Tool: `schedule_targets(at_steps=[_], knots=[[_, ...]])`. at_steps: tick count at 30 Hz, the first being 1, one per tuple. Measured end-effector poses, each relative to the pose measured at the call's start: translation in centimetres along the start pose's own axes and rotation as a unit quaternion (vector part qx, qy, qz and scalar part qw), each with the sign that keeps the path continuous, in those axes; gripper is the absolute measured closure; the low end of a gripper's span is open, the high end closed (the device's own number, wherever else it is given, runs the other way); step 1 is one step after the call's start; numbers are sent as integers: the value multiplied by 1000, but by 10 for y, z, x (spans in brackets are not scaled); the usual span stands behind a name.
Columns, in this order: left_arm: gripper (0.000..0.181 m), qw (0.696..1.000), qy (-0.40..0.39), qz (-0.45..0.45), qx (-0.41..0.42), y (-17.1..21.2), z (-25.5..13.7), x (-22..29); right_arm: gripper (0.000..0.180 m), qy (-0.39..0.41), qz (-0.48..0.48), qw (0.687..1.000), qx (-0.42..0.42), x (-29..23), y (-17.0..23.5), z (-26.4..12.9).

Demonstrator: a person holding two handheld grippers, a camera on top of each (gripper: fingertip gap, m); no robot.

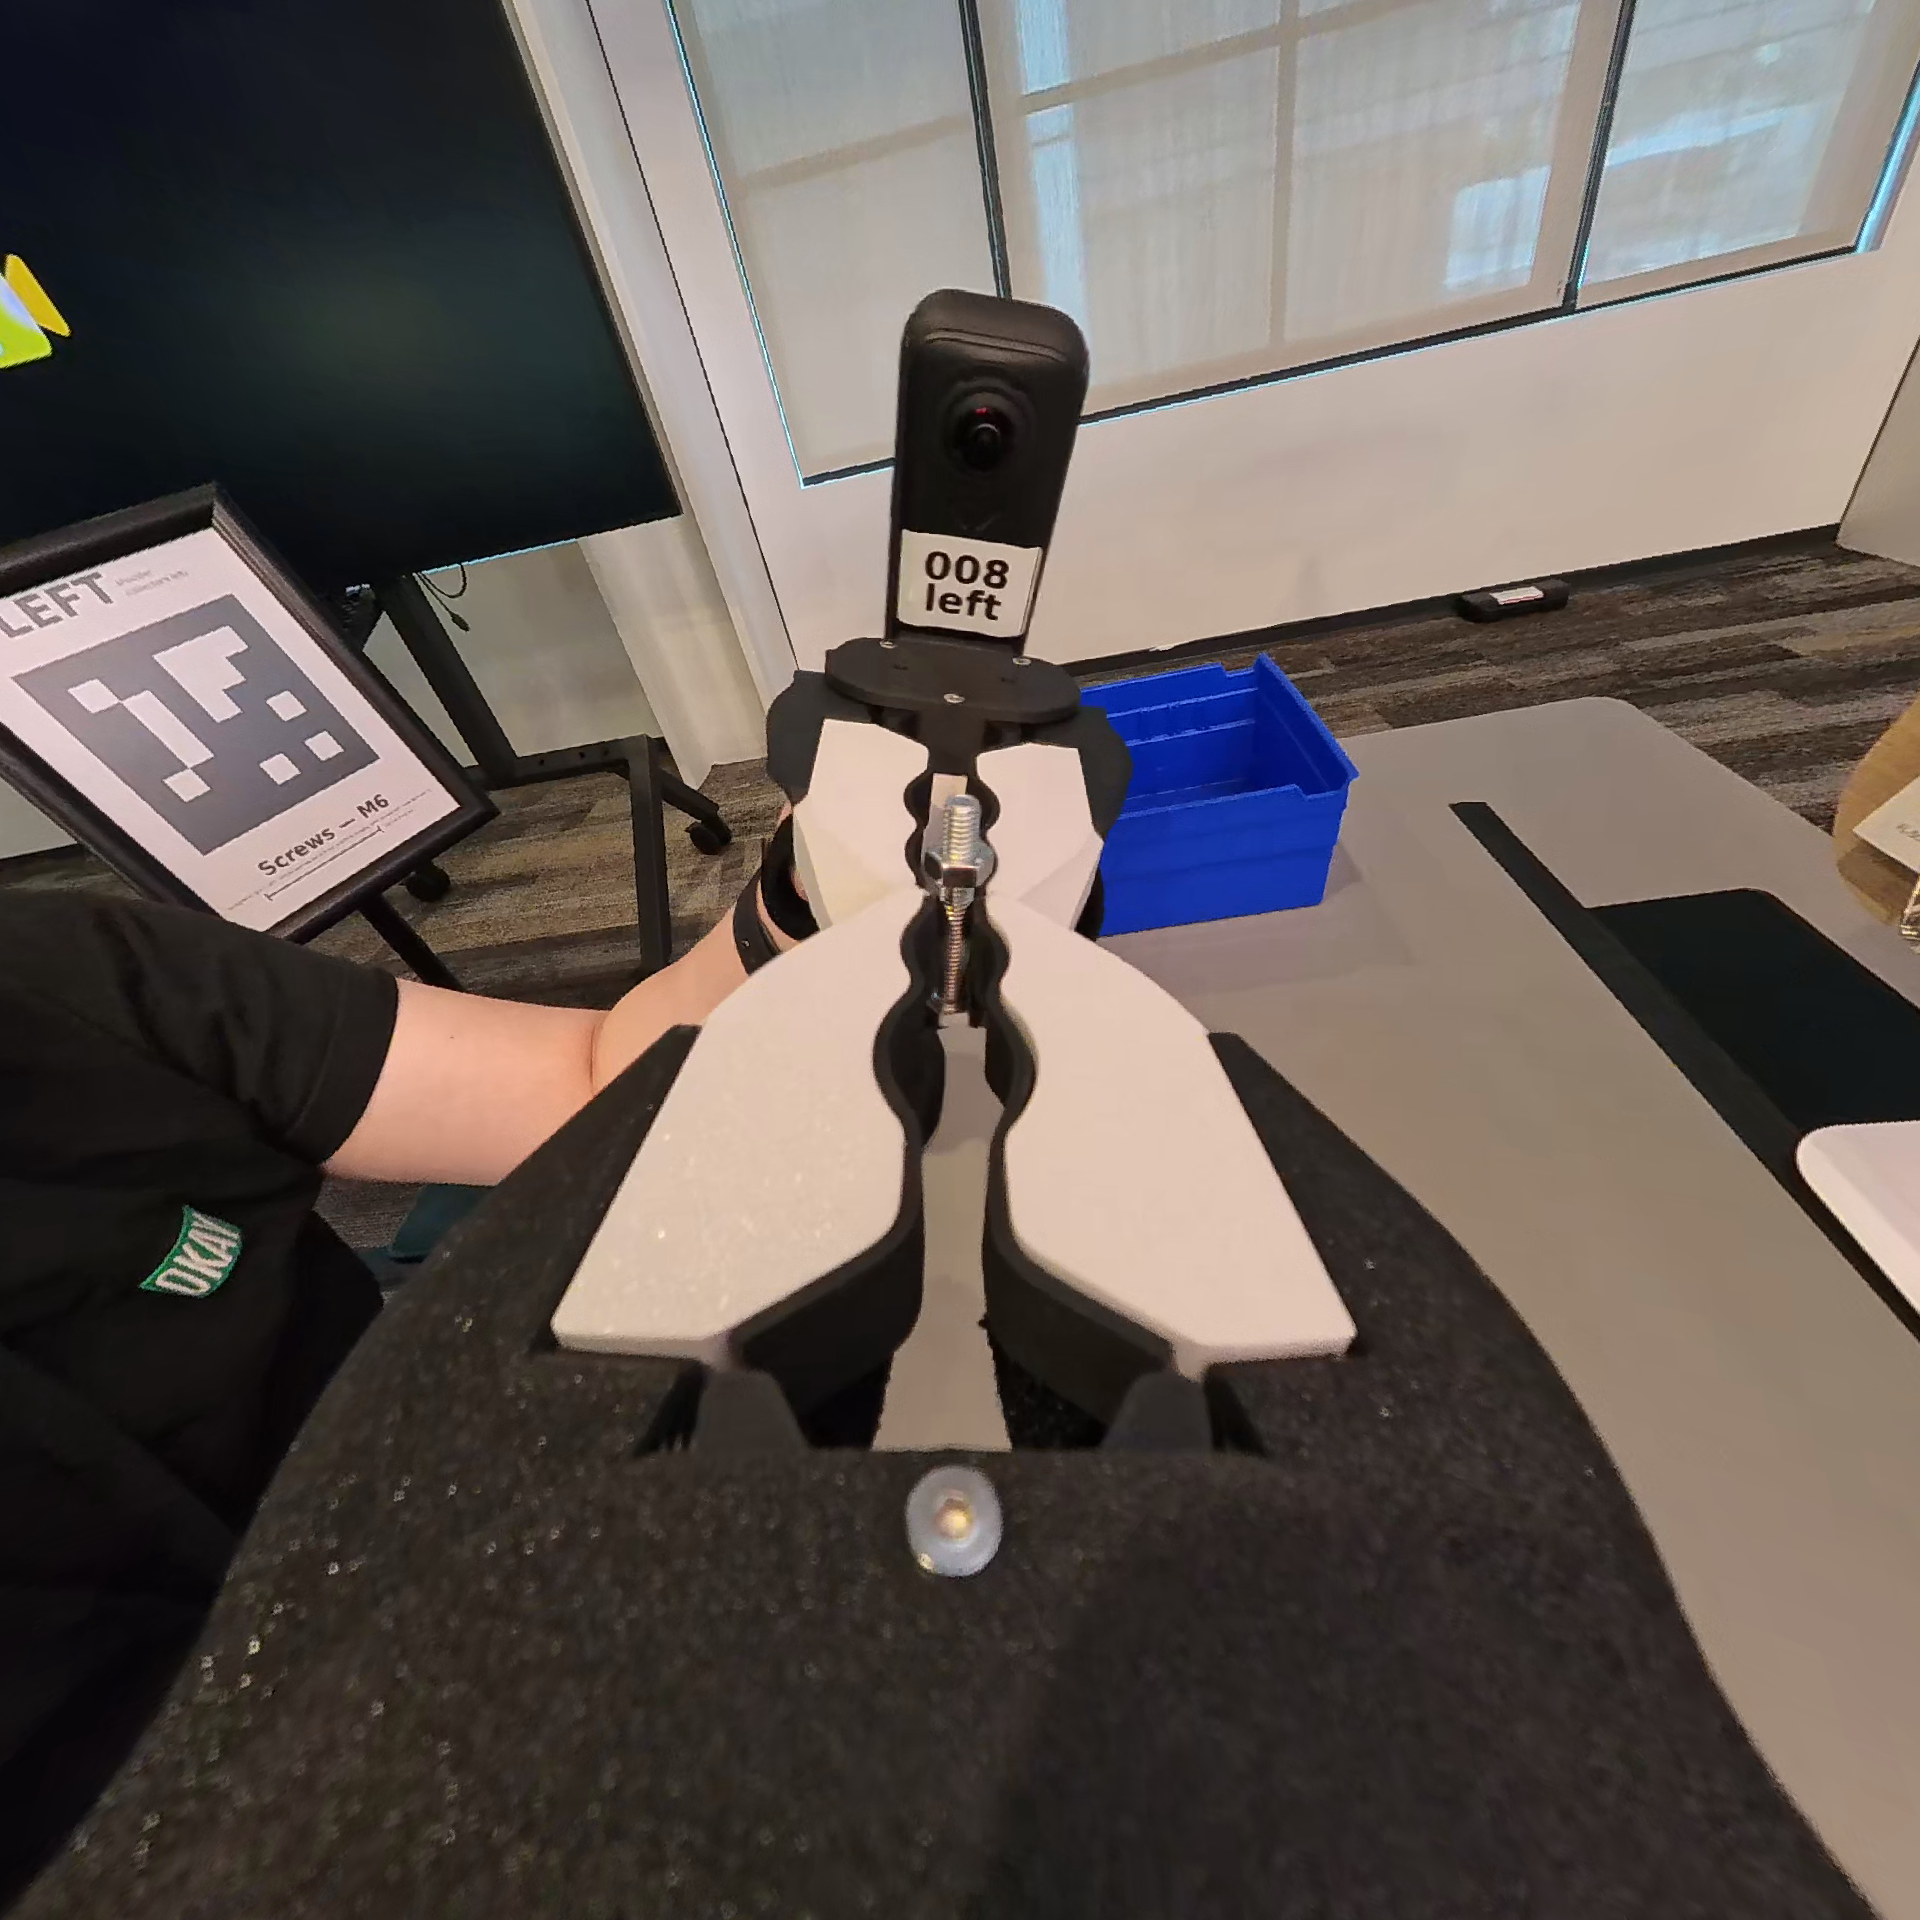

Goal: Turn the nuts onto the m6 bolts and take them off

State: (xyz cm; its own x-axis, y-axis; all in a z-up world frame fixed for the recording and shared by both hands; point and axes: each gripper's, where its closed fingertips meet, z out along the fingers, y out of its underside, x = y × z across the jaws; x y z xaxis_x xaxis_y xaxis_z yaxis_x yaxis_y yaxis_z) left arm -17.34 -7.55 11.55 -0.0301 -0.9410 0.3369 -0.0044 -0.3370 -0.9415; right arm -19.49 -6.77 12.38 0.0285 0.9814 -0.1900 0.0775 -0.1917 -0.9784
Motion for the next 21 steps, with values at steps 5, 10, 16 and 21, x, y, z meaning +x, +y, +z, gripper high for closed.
schedule_targets(at_steps=[5, 10, 16, 21], knots=[[176, 999, 13, -30, 11, -3, -1, -1, 174, -12, 22, 1000, 13, 1, -2, -1], [176, 1000, 5, -22, -1, 2, -1, -4, 174, -7, 19, 1000, 0, 2, 2, -1], [175, 1000, -7, 3, -8, 3, -2, -4, 175, -10, 18, 1000, -2, 1, 3, 0], [176, 1000, -1, 13, 13, -1, 0, -4, 174, -7, 14, 1000, 9, 1, 0, -1]])
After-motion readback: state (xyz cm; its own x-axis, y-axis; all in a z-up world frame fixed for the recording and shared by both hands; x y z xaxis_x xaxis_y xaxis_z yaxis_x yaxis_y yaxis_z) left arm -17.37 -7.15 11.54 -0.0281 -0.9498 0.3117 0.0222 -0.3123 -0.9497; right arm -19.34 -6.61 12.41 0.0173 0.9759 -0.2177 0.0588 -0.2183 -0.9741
